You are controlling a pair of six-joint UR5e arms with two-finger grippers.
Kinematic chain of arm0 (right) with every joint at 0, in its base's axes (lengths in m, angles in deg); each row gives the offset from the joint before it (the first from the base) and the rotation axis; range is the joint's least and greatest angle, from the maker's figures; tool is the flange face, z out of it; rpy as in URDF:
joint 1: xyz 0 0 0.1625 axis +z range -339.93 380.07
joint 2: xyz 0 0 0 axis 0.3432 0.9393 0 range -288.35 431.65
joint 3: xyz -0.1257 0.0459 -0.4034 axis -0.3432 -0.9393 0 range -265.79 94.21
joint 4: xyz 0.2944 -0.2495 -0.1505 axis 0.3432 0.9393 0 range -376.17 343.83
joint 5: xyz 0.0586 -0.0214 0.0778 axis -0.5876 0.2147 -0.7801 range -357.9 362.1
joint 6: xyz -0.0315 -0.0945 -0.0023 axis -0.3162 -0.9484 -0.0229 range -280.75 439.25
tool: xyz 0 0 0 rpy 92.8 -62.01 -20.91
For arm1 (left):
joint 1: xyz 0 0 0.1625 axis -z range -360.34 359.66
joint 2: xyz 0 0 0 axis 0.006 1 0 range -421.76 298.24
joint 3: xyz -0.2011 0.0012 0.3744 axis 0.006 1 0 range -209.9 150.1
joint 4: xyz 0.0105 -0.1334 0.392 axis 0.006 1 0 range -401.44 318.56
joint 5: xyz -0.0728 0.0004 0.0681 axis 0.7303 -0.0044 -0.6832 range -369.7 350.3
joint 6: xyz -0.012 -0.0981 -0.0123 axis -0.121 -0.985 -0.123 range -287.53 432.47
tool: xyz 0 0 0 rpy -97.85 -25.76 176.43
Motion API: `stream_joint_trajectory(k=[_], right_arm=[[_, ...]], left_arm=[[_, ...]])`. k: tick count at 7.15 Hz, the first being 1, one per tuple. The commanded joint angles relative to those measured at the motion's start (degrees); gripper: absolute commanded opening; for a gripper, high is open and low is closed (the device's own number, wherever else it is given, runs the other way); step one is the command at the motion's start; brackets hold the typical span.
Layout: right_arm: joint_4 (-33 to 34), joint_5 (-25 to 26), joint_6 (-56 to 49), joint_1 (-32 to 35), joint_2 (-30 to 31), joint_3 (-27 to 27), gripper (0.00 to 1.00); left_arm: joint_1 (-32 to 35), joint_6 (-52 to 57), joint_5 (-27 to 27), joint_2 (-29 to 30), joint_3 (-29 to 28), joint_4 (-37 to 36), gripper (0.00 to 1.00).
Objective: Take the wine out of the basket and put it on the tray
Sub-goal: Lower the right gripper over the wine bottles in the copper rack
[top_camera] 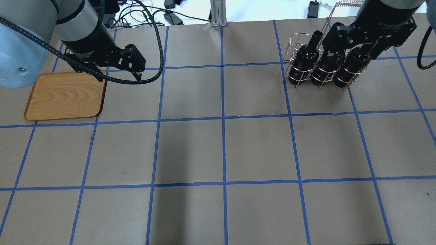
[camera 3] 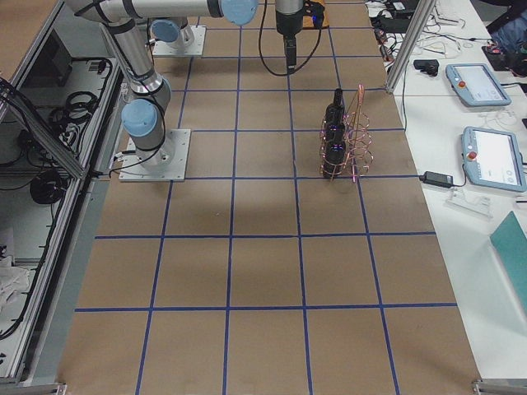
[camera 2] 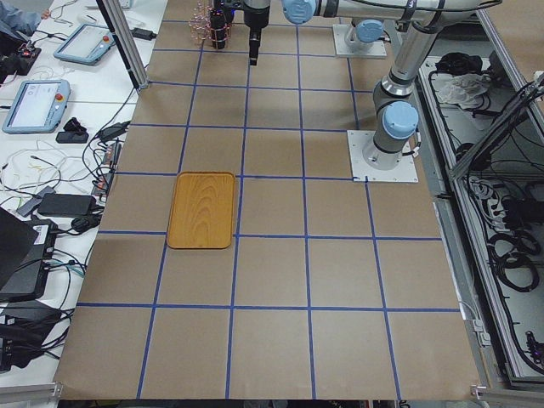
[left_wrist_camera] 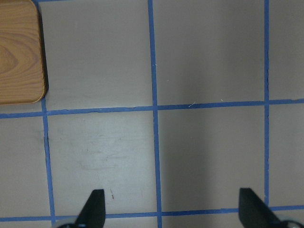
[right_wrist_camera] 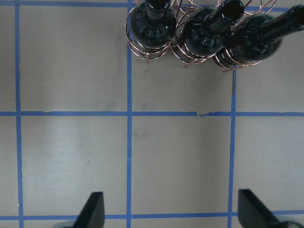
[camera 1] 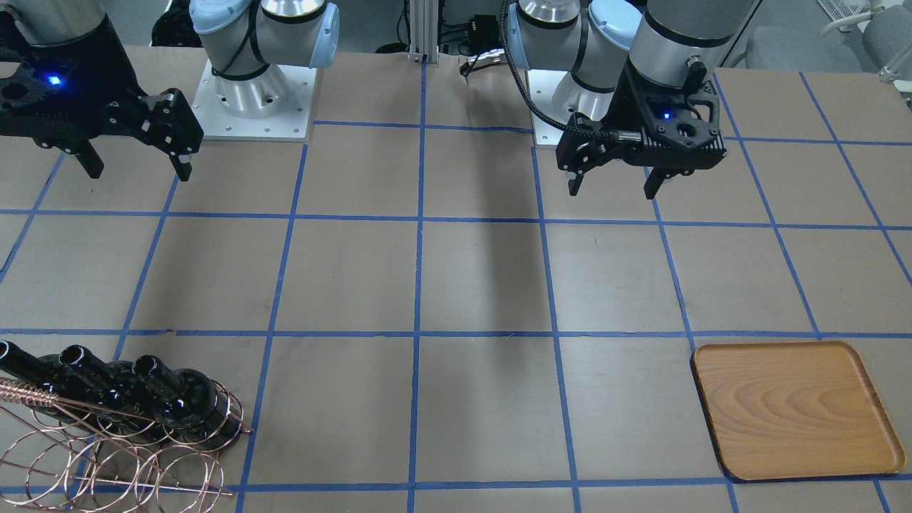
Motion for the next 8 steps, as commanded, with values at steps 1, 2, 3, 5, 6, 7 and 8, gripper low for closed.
stream_joint_trajectory(k=[1,2,3,5,6,7,8], right_arm=[[0.2,0.0,-0.1,-0.2,-0.1,-0.1,1.00],[0.5,0.7,0.1,-0.6,-0.2,-0.4,1.00],[1.0,1.1,0.0,-0.6,-0.3,-0.4,1.00],[2.4,0.3,-1.0,-1.3,-0.7,-0.4,1.00],[5.5,0.1,-4.9,-3.0,-2.0,-0.4,1.00],[6.7,-0.1,-6.8,-5.7,-3.1,-0.4,1.00],[9.0,-1.9,-7.3,-6.8,-4.7,-0.4,0.99]], left_arm=[[0.0,-0.1,0.0,0.0,0.0,0.0,1.00],[-0.1,-0.2,0.0,0.0,0.0,0.0,1.00],[0.0,-0.2,0.0,0.0,0.0,0.0,1.00],[-0.1,-0.2,0.0,0.0,0.1,0.0,1.00],[0.0,-0.4,0.0,0.0,0.1,0.0,1.00],[0.0,-0.2,0.0,0.0,0.1,0.0,1.00],[0.0,-0.2,0.0,0.0,0.1,0.0,1.00]])
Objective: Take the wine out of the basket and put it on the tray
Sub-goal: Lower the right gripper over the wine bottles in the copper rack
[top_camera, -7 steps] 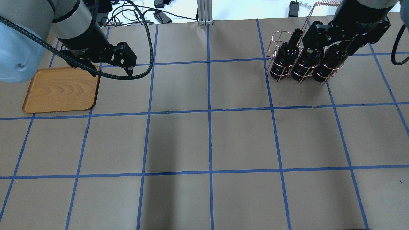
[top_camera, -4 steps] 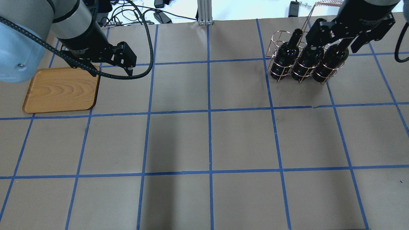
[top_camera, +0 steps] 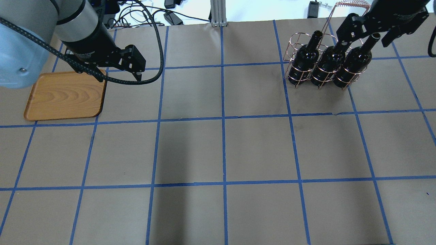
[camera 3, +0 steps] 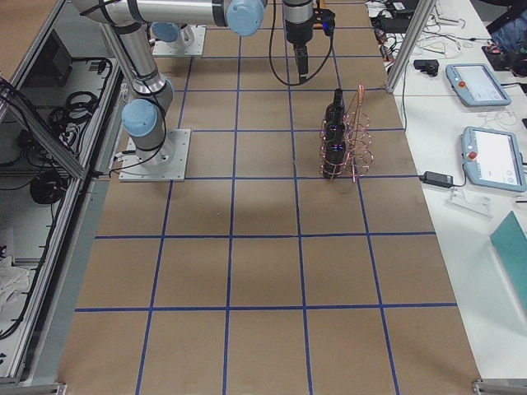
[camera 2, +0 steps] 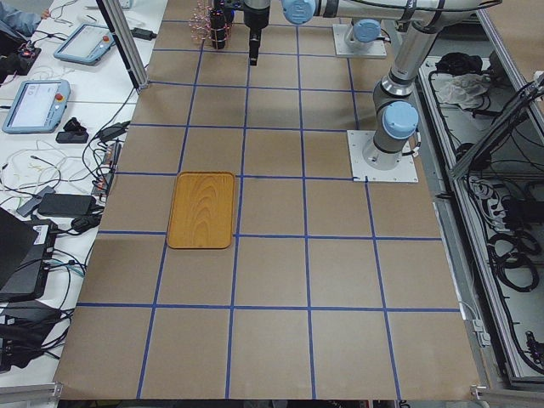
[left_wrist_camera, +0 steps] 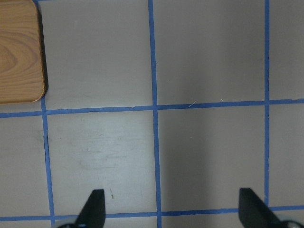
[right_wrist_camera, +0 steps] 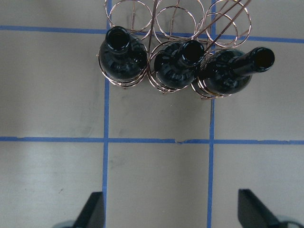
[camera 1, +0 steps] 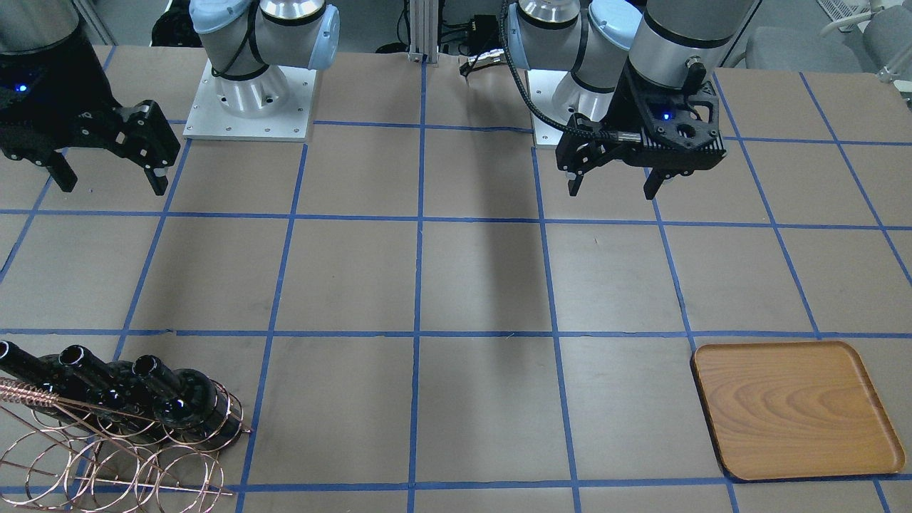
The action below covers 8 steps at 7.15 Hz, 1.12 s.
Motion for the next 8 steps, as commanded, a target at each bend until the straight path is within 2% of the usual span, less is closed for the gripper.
stream_joint_trajectory(k=[1,3,7,8], right_arm=[[5.5,-1.8,-2.1,-1.9,-3.7,0.0,0.99],[8.2,-1.7,-2.1,-2.0,-7.6,-0.1,0.93],[14.2,-1.6,-2.3,-2.0,-12.6,-0.3,0.89],[14.3,-1.6,-2.3,-2.0,-13.3,-0.3,0.80]], left_arm=[[0.0,0.1,0.0,0.0,0.0,0.0,1.00],[0.0,0.1,0.0,-0.1,0.0,0.0,1.00],[0.0,0.1,0.0,0.0,0.0,0.0,1.00],[0.0,0.1,0.0,0.0,0.0,0.0,1.00]])
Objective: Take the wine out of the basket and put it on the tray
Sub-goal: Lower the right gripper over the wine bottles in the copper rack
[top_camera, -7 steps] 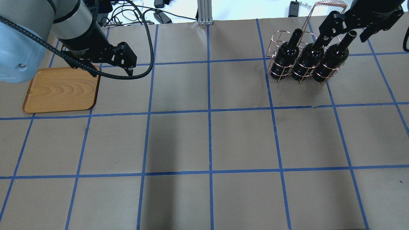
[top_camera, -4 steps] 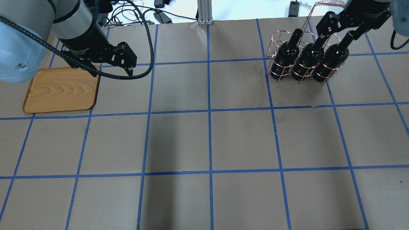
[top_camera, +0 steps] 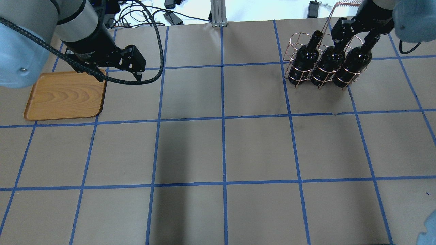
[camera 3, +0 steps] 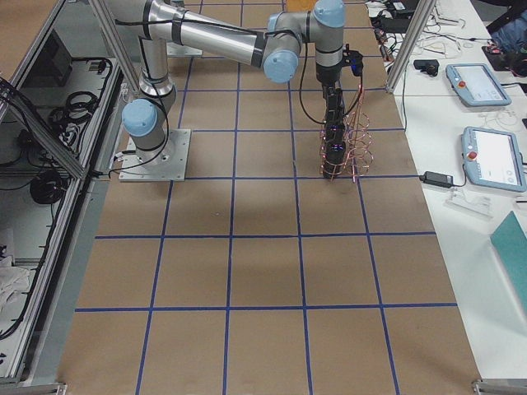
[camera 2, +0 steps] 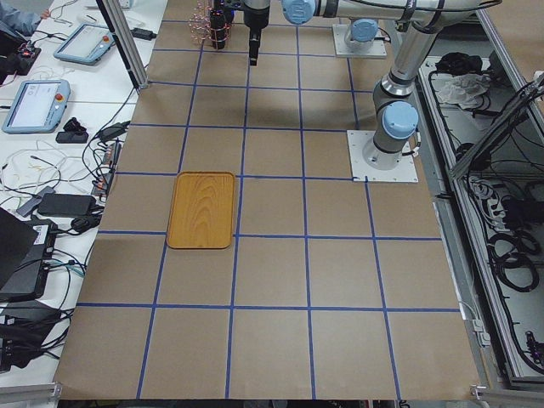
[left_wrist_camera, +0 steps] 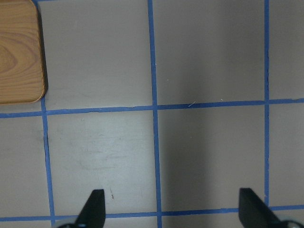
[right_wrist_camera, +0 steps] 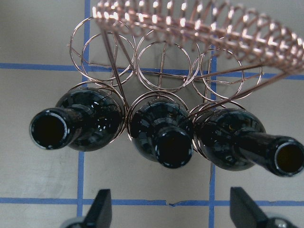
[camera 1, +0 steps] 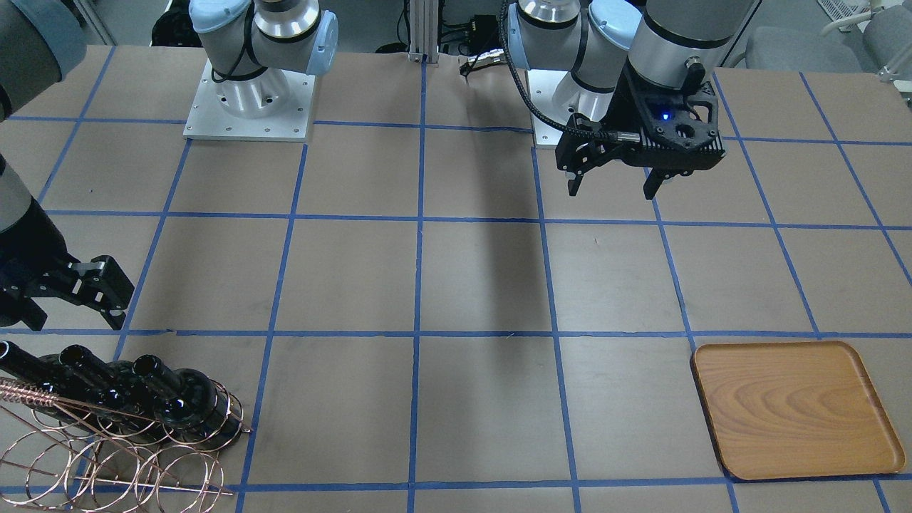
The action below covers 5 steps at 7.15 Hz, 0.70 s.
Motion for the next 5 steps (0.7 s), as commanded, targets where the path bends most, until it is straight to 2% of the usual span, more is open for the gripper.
stream_joint_trajectory(k=[1,3,4,5], right_arm=[[2.2,0.0,-0.2,0.0,-1.5,0.0,0.80],[5.4,0.0,-1.4,0.0,-2.8,-0.1,0.80],[5.5,0.0,-1.2,0.0,-2.9,-0.1,0.74],[5.5,0.0,-1.1,0.0,-3.2,-0.1,0.74]], left_arm=[[0.0,0.0,0.1,0.0,0.0,0.0,1.00],[0.0,0.0,0.0,-0.1,0.0,-0.2,1.00],[0.0,0.0,0.0,-0.1,0.0,-0.3,1.00],[0.0,0.0,0.0,0.0,0.0,-0.4,1.00]])
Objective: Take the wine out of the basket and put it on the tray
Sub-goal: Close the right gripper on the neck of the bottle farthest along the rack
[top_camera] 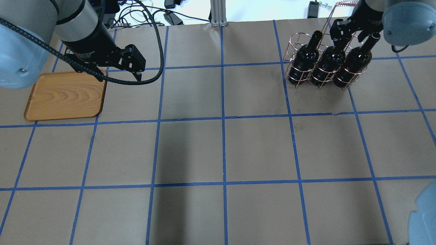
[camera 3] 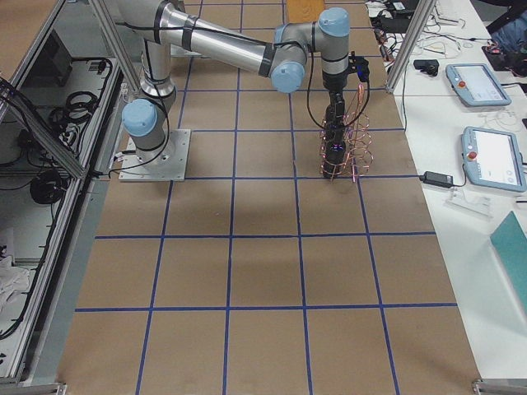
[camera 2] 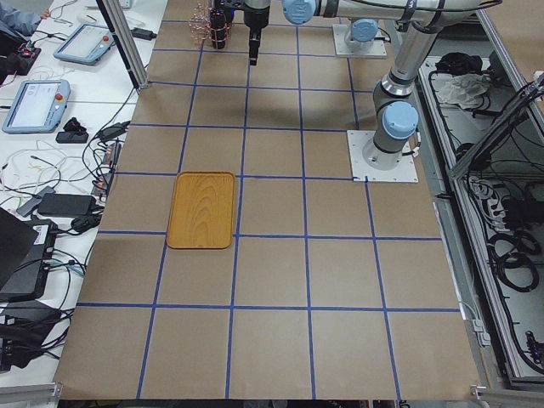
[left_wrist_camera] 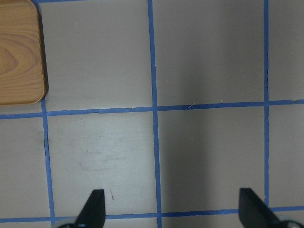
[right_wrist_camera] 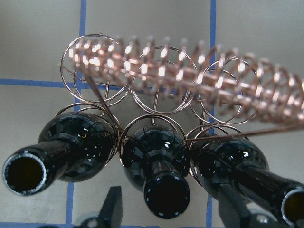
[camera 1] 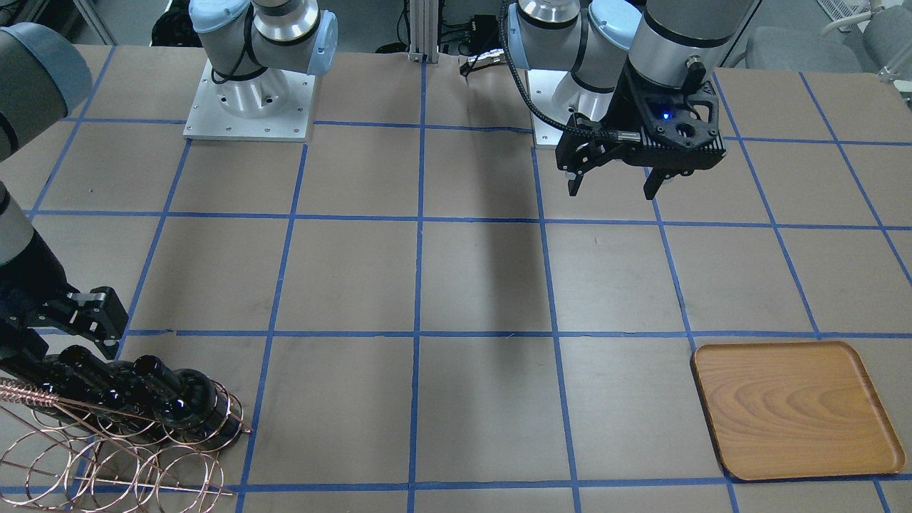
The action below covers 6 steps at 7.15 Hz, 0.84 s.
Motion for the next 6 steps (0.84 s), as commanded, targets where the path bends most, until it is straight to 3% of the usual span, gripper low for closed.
stream_joint_trajectory(k=[1,2,4,6], right_arm=[[0.2,-0.1,0.3,0.0,-0.5,0.1,0.74],[0.2,-0.1,0.6,0.0,-0.5,0.1,0.67],[0.2,-0.2,0.1,0.0,-0.5,0.0,0.44],[2.0,-0.3,0.1,0.0,-1.1,0.0,0.40]], left_arm=[[0.0,-0.1,0.1,0.1,0.0,-0.1,1.00],[0.0,0.0,0.1,0.1,0.0,-0.1,1.00],[0.0,0.1,0.0,0.1,0.0,-0.1,1.00],[0.0,0.1,0.1,0.1,0.0,-0.1,1.00]])
